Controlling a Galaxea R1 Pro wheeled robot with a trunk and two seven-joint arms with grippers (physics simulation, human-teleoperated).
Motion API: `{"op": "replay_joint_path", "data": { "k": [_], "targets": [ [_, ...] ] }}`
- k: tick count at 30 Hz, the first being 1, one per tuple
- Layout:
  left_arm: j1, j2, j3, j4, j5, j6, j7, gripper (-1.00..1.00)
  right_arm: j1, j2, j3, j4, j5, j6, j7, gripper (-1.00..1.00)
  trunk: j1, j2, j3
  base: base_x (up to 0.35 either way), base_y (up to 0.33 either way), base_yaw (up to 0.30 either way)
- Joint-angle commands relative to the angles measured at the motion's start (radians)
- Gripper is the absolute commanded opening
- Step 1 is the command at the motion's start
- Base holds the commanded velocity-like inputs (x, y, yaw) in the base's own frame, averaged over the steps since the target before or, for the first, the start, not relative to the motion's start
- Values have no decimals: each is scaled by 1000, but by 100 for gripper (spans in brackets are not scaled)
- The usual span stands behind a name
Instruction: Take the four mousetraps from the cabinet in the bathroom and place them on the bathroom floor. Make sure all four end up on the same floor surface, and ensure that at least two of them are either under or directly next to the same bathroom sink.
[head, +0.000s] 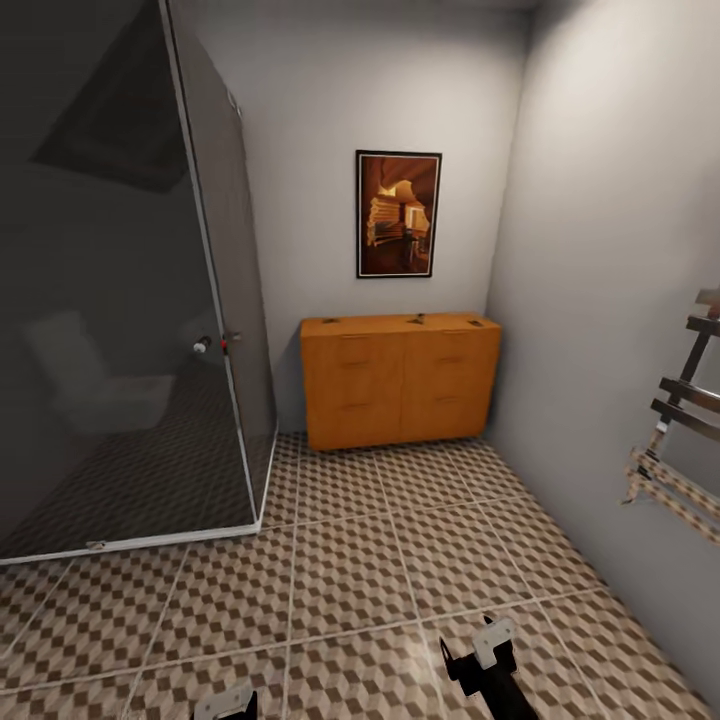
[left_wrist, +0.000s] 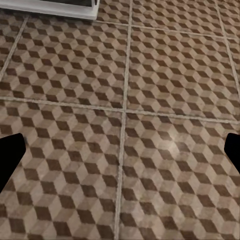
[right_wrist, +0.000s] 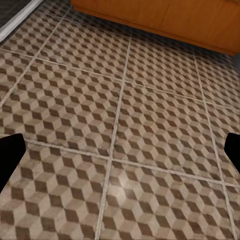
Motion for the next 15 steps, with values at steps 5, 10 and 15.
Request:
{"op": "replay_joint_path", "data": {
  "k": [5,10,15],
  "targets": [
    [-1,0,-3,1,4,-3,4,100,0,-1,1,0,4,-2,-4,100,0,-1,-1,162,-240,103],
    [-1,0,-3,1,4,-3,4,100,0,-1,1,0,4,-2,-3,100,0,-1,-1,182,-255,31],
    [-1,0,-3,1,3,-3,4,100,0,-1,1,0,4,-2,-3,100,0,-1,-1,188,-259,9]
  ]
}}
